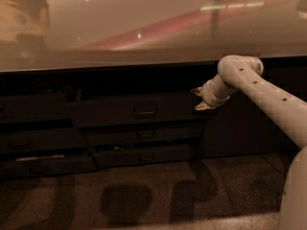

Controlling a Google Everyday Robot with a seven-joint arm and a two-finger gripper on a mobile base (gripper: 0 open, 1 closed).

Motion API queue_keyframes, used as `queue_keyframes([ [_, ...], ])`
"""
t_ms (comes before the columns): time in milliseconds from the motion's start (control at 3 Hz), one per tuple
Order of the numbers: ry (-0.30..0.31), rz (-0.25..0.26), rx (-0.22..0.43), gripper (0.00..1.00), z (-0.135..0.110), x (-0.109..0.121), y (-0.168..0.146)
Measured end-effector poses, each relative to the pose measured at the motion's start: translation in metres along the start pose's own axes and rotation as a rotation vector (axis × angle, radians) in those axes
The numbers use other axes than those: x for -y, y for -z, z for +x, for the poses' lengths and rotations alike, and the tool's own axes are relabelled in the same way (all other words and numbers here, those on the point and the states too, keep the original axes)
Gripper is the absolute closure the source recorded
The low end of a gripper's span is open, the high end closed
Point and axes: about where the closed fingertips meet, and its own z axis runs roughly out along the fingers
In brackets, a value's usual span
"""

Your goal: Open top drawer

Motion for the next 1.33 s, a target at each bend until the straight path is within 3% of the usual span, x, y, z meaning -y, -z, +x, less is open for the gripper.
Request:
queue_keyframes([
  [1333,0.014,-0.005,0.003,1.0,-0.002,-0.014,0.005],
])
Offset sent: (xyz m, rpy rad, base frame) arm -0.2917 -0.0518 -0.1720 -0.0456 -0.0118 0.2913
